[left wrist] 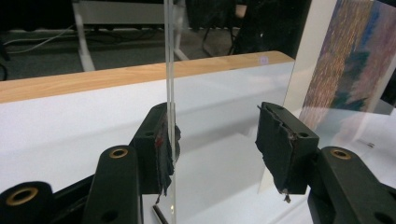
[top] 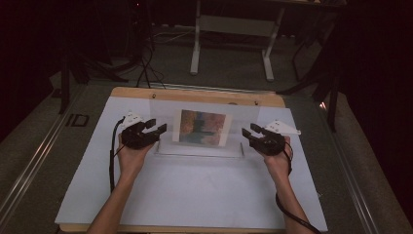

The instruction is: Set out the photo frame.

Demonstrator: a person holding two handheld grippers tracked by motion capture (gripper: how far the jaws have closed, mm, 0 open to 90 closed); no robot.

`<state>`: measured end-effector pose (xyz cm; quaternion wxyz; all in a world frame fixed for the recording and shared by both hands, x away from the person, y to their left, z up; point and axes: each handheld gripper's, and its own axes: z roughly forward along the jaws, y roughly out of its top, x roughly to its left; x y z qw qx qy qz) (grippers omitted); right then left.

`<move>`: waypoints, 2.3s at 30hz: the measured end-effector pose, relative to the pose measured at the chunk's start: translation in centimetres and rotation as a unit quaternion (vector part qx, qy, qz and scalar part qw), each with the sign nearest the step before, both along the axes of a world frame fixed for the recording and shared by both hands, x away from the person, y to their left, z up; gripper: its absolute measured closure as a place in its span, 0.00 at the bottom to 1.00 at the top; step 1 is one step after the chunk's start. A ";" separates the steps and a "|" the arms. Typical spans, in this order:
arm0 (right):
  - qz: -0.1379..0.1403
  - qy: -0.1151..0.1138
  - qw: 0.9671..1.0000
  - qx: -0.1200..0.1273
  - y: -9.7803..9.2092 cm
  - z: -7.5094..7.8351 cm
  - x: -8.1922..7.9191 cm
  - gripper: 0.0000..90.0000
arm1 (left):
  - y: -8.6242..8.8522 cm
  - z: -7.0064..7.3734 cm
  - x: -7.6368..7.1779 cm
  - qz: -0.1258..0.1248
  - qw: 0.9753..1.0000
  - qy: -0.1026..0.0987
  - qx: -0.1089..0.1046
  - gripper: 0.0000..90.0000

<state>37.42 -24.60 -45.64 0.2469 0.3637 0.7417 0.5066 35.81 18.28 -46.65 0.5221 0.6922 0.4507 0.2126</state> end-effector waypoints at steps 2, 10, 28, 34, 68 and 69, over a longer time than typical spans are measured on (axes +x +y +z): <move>0.000 0.003 1.000 -0.002 -0.1 0.1 -0.1 0.61 | 0.1 -0.1 0.0 -0.002 1.000 -0.001 -0.002 0.52; -0.004 0.000 1.000 0.004 0.0 -0.1 -0.6 0.61 | 0.0 -0.2 -0.6 0.007 1.000 0.003 -0.009 0.52; -0.001 -0.004 1.000 0.003 0.0 -0.2 -0.8 0.62 | 0.7 -0.6 -0.2 -0.013 0.999 0.006 -0.030 0.52; 0.014 -0.012 1.000 0.002 -0.2 -0.4 -0.7 0.61 | 0.8 -0.7 -0.2 -0.026 0.999 0.006 -0.021 0.50; 0.017 0.005 1.000 0.002 -3.3 0.2 -0.2 0.50 | 4.1 0.9 -0.9 0.003 1.000 -0.025 -0.015 0.45; 0.018 0.006 1.000 0.003 -3.4 0.2 -0.2 0.50 | 4.2 0.8 -0.8 0.006 1.000 -0.023 -0.014 0.45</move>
